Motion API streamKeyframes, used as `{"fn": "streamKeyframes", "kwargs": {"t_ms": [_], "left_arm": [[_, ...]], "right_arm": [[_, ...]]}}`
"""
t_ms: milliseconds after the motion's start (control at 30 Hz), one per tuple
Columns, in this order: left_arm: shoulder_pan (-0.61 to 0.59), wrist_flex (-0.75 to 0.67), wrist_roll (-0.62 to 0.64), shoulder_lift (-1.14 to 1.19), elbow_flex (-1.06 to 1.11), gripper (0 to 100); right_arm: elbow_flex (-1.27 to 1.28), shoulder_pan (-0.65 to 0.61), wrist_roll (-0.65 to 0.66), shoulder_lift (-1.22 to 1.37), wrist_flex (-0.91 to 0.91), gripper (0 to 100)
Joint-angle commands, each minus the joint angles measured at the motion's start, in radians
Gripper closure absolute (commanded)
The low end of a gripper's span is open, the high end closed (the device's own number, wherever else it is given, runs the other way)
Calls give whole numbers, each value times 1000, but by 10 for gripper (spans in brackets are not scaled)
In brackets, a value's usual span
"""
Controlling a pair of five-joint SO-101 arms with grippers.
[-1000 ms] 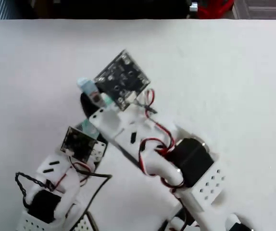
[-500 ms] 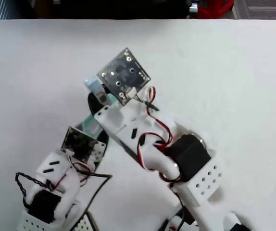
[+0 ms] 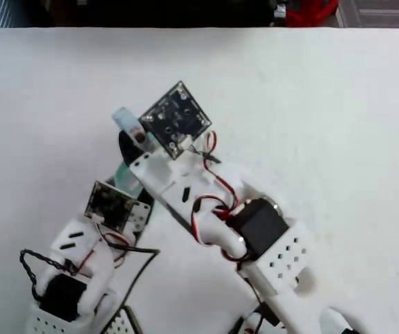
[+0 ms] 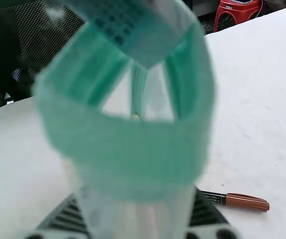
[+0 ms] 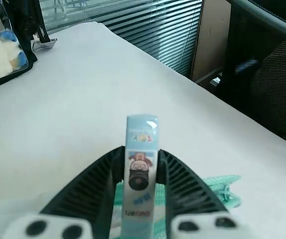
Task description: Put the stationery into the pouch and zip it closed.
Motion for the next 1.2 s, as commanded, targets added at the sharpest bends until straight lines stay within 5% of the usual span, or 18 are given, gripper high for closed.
{"fn": "streamKeyframes", "kwargs": {"t_ms": [0, 100, 533, 833, 1033, 1167], "left_arm": [[-18, -31, 54, -12, 6, 823], [-39, -34, 133, -12, 8, 785], [-47, -32, 130, -12, 9, 779], [-101, -38, 135, -12, 5, 778], [-99, -38, 133, -12, 6, 778], [-97, -38, 135, -12, 9, 778]], "right_arm": [[9, 12, -2, 4, -56, 981], [12, -1, -2, 5, -84, 981], [133, -35, 5, -2, -183, 981], [172, -31, 6, -28, -91, 974], [180, -35, 6, -163, -31, 810], [178, -36, 6, -182, 4, 817]]}}
